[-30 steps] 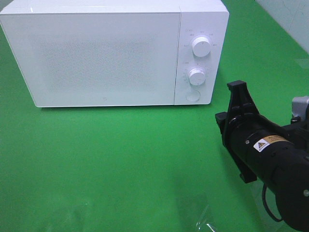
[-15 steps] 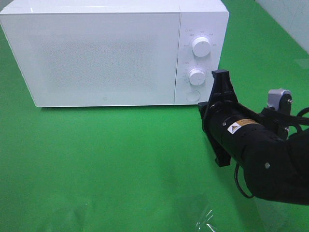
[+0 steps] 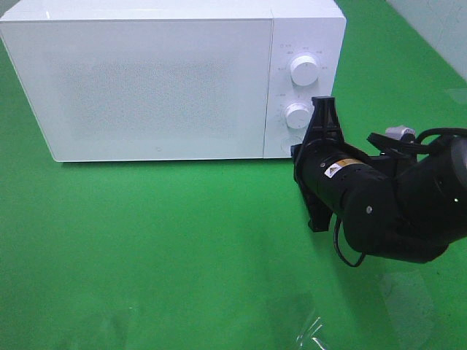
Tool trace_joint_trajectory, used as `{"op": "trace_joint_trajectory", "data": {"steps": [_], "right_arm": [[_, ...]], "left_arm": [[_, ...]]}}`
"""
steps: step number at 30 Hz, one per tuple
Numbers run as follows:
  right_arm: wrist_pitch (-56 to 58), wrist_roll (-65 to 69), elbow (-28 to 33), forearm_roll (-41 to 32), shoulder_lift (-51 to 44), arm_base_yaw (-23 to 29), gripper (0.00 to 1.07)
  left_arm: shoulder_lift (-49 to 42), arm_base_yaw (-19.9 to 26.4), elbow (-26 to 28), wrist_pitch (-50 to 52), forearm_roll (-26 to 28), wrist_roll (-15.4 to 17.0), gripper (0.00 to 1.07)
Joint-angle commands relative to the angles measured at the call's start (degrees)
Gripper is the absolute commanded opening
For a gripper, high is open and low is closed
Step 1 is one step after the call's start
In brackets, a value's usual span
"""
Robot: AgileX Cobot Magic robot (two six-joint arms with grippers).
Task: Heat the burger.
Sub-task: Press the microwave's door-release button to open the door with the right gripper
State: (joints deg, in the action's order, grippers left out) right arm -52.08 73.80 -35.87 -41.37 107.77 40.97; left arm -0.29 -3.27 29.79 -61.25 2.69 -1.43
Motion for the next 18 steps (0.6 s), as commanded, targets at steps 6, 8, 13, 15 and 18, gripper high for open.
{"op": "trace_joint_trajectory", "data": {"steps": [6, 8, 13, 15, 18], "right_arm": [[3.61, 1.09, -4.07, 2.98, 2.64, -4.35, 0.0], [4.58, 1.09, -4.87, 3.15, 3.32, -5.04, 0.0], [6.36, 2.69, -6.82, 3.5, 5.16, -5.9, 0.0], [6.82, 3.55, -7.51, 4.53, 6.19, -6.47, 0.0], [6.99, 4.24, -8.71, 4.64, 7.56, -6.53, 0.0]], "left_arm": [[-0.92, 0.11, -0.11, -0.11, 0.52, 0.06, 0.65], [-0.92, 0.11, -0.11, -0.11, 0.52, 0.06, 0.65], [-0.92, 0.11, -0.11, -0.11, 0.52, 0.06, 0.65], [-0.92, 0.11, -0.11, -0.11, 0.52, 0.06, 0.65], [-0.92, 0.11, -0.11, -0.11, 0.52, 0.06, 0.65]]}}
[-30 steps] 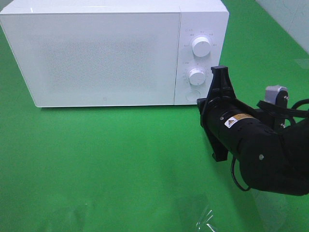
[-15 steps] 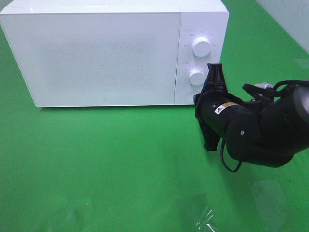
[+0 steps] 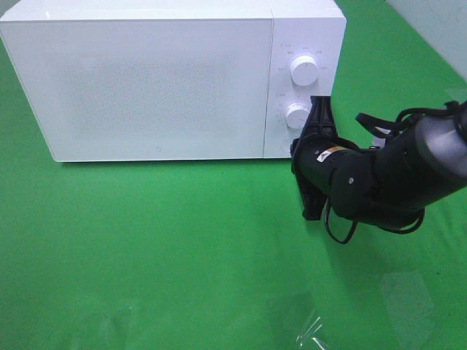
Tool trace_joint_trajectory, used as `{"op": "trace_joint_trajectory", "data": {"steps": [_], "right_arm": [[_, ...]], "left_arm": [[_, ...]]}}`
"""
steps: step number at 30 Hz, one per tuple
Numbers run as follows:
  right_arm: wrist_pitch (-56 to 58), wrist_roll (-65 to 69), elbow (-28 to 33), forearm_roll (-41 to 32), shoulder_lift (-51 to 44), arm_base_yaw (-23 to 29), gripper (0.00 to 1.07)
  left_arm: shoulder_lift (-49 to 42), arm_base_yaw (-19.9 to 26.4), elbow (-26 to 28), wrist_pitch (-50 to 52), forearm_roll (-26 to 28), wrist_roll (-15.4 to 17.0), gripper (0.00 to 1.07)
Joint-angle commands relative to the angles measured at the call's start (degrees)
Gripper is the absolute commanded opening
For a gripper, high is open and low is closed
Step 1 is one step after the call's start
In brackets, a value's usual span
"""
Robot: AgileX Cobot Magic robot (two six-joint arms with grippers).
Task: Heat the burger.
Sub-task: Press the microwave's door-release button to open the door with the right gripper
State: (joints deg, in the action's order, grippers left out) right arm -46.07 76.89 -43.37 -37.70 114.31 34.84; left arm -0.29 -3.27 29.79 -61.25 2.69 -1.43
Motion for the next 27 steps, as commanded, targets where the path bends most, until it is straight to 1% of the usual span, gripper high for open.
{"op": "trace_joint_trajectory", "data": {"steps": [1, 8, 10, 13, 17, 27], "right_arm": [[0.97, 1.15, -1.2, 0.97, 1.03, -0.4, 0.0], [2.18, 1.66, -4.07, 2.23, 3.44, -2.58, 0.0], [2.35, 2.29, -5.79, 2.81, 4.53, -3.78, 0.0], [2.52, 2.29, -5.96, 3.04, 4.7, -3.78, 0.0], [2.86, 2.29, -7.33, 3.21, 5.21, -5.04, 0.0], [1.78, 2.92, -7.56, 3.67, 5.21, -5.61, 0.0]], "left_arm": [[-0.92, 0.11, -0.11, -0.11, 0.52, 0.06, 0.65], [-0.92, 0.11, -0.11, -0.11, 0.52, 0.06, 0.65], [-0.92, 0.11, -0.11, -0.11, 0.52, 0.06, 0.65], [-0.92, 0.11, -0.11, -0.11, 0.52, 0.06, 0.65], [-0.92, 0.11, -0.11, -0.11, 0.52, 0.06, 0.65], [-0.92, 0.11, -0.11, -0.11, 0.52, 0.06, 0.65]]}}
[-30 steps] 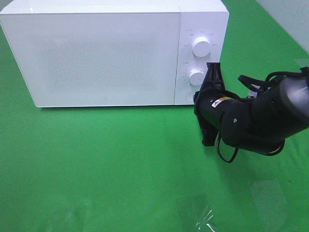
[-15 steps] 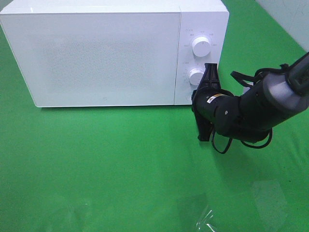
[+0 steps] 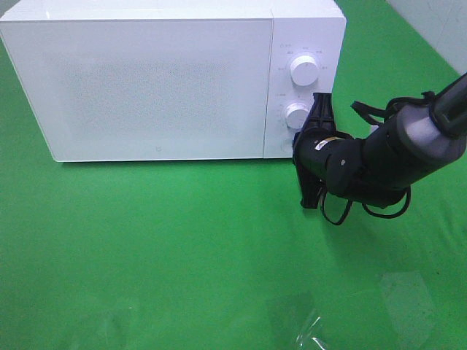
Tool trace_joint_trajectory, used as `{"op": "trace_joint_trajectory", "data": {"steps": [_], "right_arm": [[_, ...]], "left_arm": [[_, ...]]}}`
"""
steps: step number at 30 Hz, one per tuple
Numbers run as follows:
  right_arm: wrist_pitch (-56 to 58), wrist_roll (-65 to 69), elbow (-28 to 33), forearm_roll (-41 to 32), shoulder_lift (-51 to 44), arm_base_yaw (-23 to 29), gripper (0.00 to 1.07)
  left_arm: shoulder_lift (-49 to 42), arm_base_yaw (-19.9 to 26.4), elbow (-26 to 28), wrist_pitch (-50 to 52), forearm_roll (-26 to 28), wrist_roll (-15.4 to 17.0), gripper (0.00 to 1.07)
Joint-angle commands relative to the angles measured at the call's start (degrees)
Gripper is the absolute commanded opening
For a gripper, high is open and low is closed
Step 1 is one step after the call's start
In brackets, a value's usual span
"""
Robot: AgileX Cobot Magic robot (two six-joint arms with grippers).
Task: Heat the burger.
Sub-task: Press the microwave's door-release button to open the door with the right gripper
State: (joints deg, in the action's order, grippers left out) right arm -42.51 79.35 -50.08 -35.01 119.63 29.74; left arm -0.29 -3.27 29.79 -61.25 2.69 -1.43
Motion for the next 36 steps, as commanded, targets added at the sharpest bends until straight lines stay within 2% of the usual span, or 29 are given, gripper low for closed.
{"op": "trace_joint_trajectory", "data": {"steps": [1, 4, 10, 19, 32, 36], "right_arm": [[-1.95, 1.26, -1.78, 2.01, 0.34, -0.52, 0.0], [-2.01, 3.95, -3.5, 5.27, 1.09, -0.52, 0.0], [-6.07, 4.07, -3.95, 5.21, 1.2, -0.46, 0.0], [-14.04, 1.49, -4.18, 1.95, 2.06, -0.46, 0.0], [-19.94, -0.69, -4.93, -2.41, 2.52, -0.46, 0.0], [-22.69, -1.32, -7.28, -2.86, 3.95, -0.46, 0.0]], "left_arm": [[-0.92, 0.11, -0.11, -0.11, 0.52, 0.06, 0.65], [-0.92, 0.11, -0.11, -0.11, 0.52, 0.06, 0.65], [-0.92, 0.11, -0.11, -0.11, 0.52, 0.06, 0.65], [-0.92, 0.11, -0.11, -0.11, 0.52, 0.06, 0.65], [-0.92, 0.11, -0.11, -0.11, 0.52, 0.06, 0.65], [-0.92, 0.11, -0.11, -0.11, 0.52, 0.06, 0.65]]}}
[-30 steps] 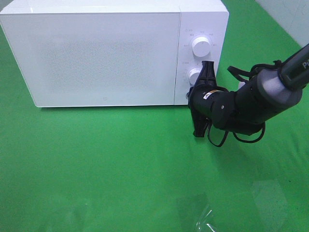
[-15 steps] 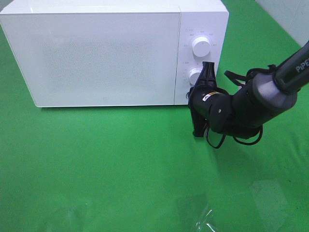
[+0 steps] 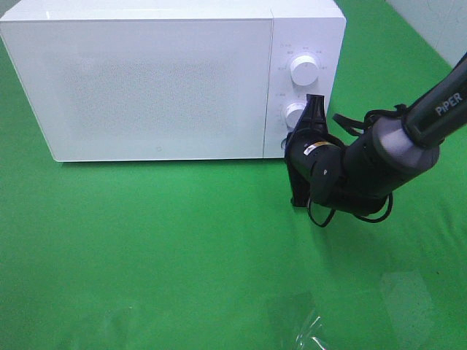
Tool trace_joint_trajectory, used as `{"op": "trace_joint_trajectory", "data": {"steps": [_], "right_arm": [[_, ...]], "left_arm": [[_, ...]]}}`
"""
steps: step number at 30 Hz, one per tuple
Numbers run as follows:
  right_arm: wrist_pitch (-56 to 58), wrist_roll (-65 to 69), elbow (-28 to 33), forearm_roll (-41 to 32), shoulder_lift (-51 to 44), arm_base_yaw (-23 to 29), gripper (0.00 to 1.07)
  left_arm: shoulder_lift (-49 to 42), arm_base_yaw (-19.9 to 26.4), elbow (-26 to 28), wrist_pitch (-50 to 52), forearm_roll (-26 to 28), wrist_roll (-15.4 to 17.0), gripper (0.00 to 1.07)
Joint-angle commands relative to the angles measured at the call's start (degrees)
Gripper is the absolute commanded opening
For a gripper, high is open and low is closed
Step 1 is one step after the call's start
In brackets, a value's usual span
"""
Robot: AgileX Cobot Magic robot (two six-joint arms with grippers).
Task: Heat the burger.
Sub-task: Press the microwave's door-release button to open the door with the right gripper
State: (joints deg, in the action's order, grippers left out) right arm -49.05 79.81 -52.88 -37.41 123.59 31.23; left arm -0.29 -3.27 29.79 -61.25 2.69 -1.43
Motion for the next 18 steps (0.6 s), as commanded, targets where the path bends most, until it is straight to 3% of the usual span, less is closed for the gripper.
{"op": "trace_joint_trajectory", "data": {"steps": [1, 7, 18], "right_arm": [[-16.16, -1.78, -4.47, -0.46, 0.0, -1.95, 0.0], [-18.05, -4.13, -8.08, -0.8, 2.23, -2.06, 0.0], [-17.19, -4.81, -8.31, -0.69, 2.58, -2.01, 0.0]], "left_arm": [[-0.92, 0.11, -0.11, -0.11, 0.52, 0.06, 0.65], [-0.92, 0.11, -0.11, -0.11, 0.52, 0.06, 0.65], [-0.92, 0.11, -0.11, -0.11, 0.52, 0.06, 0.65]]}}
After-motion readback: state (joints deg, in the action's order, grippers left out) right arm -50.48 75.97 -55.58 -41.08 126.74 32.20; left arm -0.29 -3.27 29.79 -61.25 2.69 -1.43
